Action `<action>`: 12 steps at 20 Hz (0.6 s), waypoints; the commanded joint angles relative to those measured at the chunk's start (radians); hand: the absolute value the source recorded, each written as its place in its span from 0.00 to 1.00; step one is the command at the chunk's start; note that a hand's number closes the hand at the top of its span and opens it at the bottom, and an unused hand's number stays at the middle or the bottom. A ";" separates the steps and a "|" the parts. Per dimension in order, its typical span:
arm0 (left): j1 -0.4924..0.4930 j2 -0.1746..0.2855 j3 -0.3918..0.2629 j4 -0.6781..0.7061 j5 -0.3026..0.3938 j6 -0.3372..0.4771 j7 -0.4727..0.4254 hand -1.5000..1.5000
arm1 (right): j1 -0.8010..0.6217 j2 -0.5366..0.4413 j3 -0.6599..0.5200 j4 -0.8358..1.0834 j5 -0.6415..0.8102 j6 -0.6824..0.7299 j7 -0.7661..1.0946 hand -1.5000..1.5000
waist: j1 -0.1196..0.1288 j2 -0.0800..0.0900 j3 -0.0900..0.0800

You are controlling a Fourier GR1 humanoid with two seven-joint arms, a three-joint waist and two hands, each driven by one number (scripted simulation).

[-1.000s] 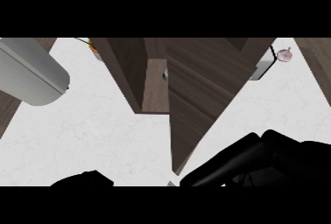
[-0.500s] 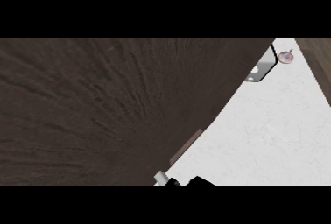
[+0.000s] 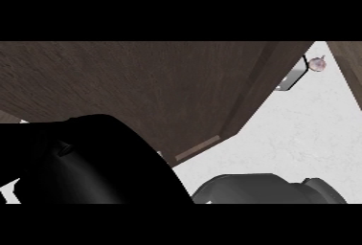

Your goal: Pick up the wine, place it into the cabinet and close the cabinet

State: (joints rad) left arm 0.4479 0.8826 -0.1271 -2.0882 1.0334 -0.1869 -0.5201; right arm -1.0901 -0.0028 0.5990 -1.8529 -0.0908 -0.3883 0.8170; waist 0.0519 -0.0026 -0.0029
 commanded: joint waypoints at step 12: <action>0.040 0.053 0.202 0.059 0.145 -0.177 0.053 1.00 | -0.254 0.003 -0.193 0.791 -0.162 -0.009 -0.415 1.00 | 0.018 0.016 0.001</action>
State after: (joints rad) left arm 0.4838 0.9331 0.0373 -2.0351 1.1525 -0.3405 -0.4779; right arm -1.3075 0.0000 0.4603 -1.2396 -0.2164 -0.4148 0.4965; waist 0.0675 0.0088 -0.0021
